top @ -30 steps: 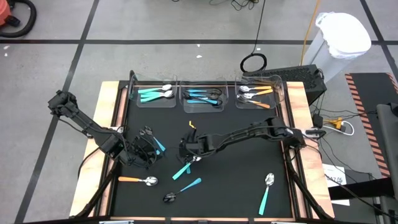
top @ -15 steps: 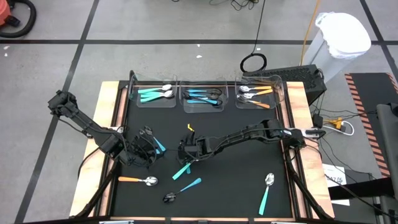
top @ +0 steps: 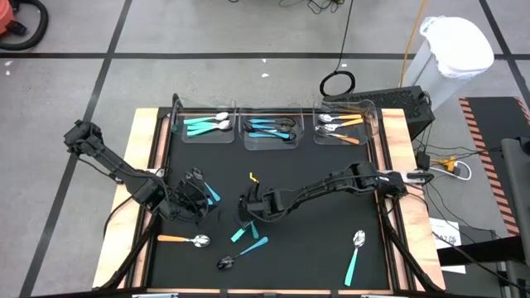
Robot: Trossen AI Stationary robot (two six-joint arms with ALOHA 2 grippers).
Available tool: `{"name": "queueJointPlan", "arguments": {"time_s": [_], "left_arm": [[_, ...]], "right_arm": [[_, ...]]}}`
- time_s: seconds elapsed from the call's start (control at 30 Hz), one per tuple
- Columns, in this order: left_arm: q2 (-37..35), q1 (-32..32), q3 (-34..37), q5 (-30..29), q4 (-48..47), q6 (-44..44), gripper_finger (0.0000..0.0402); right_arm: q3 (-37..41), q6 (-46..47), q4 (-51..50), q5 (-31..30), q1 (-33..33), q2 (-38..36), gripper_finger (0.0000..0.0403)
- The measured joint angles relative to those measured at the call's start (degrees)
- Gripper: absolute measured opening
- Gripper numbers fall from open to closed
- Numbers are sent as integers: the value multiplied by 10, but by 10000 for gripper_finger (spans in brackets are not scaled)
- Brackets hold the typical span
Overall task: Sort silverware by color (type)
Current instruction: Put the blue spoon into the middle transparent bin
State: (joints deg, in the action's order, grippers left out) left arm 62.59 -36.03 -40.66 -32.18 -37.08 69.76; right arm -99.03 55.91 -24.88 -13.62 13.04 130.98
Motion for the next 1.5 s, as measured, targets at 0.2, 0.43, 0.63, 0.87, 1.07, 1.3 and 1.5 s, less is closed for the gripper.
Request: {"name": "queueJointPlan", "arguments": {"time_s": [0.2,0.43,0.63,0.87,1.07,1.3,1.5], "left_arm": [[0,0,0,0,0,0,239],[0,0,0,0,0,0,239],[0,0,0,0,0,-1,239],[0,0,0,2,-3,-1,239],[0,-4,0,5,-16,0,239],[0,-4,0,4,-17,-1,239],[0,-4,0,-6,-21,-2,239]], "right_arm": [[0,13,-9,-3,2,0,153],[0,-9,-33,-13,2,0,101],[0,-15,-39,-12,-3,0,11],[-2,-22,-71,0,-13,-25,6],[-9,-52,-95,-10,-24,-92,4],[-9,-84,-100,-51,-38,-181,2],[-10,-148,-97,-118,-48,-256,1]]}}
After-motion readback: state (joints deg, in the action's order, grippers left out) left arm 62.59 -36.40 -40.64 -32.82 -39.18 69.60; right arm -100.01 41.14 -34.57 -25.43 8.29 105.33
